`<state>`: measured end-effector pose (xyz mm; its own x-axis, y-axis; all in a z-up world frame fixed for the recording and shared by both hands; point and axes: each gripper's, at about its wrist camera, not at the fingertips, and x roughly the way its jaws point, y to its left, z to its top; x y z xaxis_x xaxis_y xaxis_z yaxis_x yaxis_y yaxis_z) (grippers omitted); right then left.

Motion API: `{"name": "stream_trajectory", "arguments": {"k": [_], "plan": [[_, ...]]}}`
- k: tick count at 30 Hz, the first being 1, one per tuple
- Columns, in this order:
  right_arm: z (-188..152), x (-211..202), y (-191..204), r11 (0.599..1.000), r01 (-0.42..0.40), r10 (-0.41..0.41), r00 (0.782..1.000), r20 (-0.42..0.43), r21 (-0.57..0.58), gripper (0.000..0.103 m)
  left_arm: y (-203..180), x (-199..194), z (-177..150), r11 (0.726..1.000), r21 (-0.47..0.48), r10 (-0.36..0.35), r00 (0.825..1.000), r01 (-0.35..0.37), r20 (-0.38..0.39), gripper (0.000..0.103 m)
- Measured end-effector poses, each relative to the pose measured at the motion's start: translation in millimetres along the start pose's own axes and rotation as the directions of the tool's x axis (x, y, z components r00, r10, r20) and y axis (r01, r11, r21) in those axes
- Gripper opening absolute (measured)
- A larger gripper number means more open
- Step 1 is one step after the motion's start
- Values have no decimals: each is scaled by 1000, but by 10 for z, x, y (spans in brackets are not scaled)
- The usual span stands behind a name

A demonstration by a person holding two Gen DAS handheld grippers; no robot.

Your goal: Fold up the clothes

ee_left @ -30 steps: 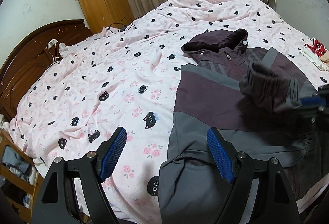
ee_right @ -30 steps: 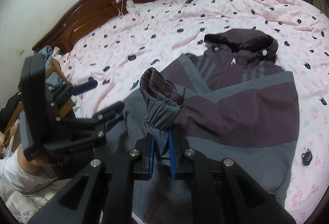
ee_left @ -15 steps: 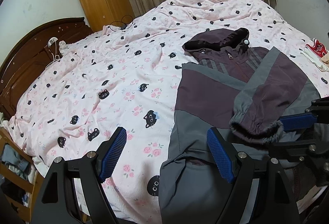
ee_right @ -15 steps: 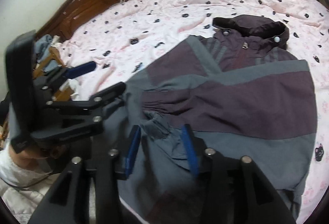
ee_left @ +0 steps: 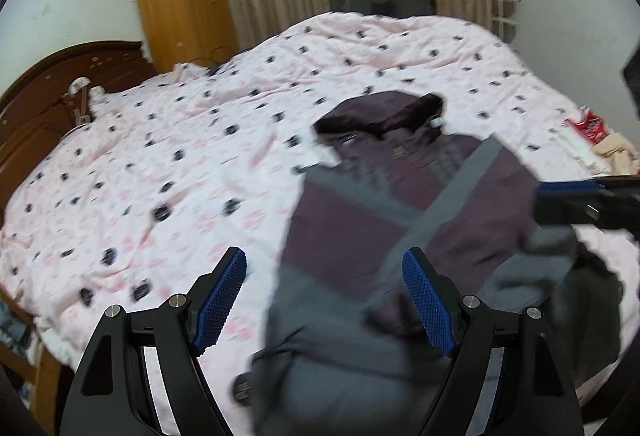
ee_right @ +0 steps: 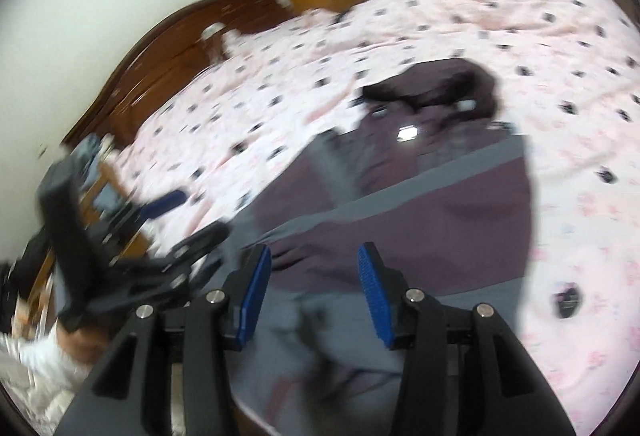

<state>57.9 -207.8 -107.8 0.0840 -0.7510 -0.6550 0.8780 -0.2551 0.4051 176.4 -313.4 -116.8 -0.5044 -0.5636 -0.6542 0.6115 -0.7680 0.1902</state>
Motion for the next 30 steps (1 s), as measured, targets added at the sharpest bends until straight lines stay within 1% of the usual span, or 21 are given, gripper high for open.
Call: {"name": "stream_trajectory", "arguments": {"k": [3, 5, 11, 14, 17, 21, 23, 29, 30], "plan": [[132, -85, -284, 996, 60, -61, 998, 22, 72, 48, -139, 37, 78, 999, 14, -38, 999, 38, 1, 77], [226, -30, -471, 991, 71, -73, 997, 8, 117, 48, -227, 62, 126, 998, 24, -62, 998, 62, 1, 77], [438, 275, -721, 985, 99, -95, 995, -38, 139, 48, -266, 201, 12, 998, 37, -44, 998, 46, -42, 77], [527, 475, -881, 980, 124, -113, 991, -79, 156, 47, -285, 271, -46, 998, 45, -35, 997, 38, -63, 77], [580, 621, -1085, 962, 166, -145, 983, -112, 216, 46, -304, 340, -103, 998, 52, -26, 996, 30, -84, 78], [644, 689, -1238, 952, 198, -171, 977, -131, 233, 46, -329, 430, -178, 998, 62, -13, 994, 20, -110, 82], [676, 722, -1314, 947, 213, -183, 973, -140, 242, 46, -330, 432, -195, 998, 63, -10, 994, 17, -105, 85], [772, 823, -1542, 928, 260, -221, 961, -169, 265, 46, -334, 436, -215, 998, 69, -4, 995, 11, -97, 85], [792, 775, -1538, 931, 249, -214, 965, -154, 268, 46, -330, 433, -223, 998, 68, -4, 995, 11, -97, 85]]}}
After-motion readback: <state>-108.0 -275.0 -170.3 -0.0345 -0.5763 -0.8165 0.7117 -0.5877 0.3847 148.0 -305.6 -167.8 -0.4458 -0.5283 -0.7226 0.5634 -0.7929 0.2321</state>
